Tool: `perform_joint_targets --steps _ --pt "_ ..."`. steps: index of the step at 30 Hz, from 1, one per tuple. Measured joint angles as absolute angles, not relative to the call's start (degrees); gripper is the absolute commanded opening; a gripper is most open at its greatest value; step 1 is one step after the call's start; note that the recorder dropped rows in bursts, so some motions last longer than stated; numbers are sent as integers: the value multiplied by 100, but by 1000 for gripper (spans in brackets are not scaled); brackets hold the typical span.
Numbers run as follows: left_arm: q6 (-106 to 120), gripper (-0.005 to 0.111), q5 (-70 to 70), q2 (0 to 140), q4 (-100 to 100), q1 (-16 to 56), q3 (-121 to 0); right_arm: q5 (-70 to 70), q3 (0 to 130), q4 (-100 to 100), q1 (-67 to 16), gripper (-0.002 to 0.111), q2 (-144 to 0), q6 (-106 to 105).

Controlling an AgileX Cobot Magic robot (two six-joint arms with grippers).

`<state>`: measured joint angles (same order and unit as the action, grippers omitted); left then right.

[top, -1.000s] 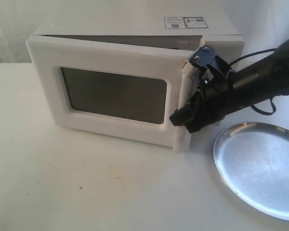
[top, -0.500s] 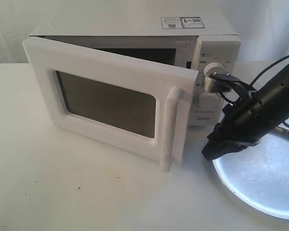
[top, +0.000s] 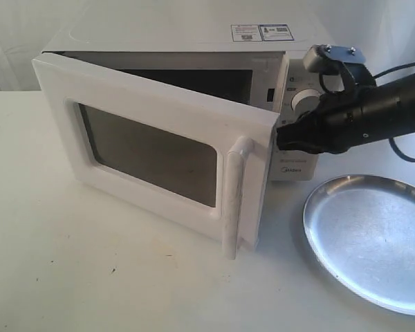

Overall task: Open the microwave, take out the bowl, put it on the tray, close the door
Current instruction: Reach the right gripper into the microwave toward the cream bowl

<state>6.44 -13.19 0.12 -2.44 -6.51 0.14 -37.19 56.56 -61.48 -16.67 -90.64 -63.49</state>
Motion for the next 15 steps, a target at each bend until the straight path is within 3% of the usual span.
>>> perform_joint_targets --steps 9,15 --pt "644 0 -1319 12 -244 -651 14 -6749 5645 -7775 -2332 0 -9076 -8699" --pt "644 0 -1319 12 -244 -651 14 -6251 5645 -7843 -2673 0 -9076 -8815"
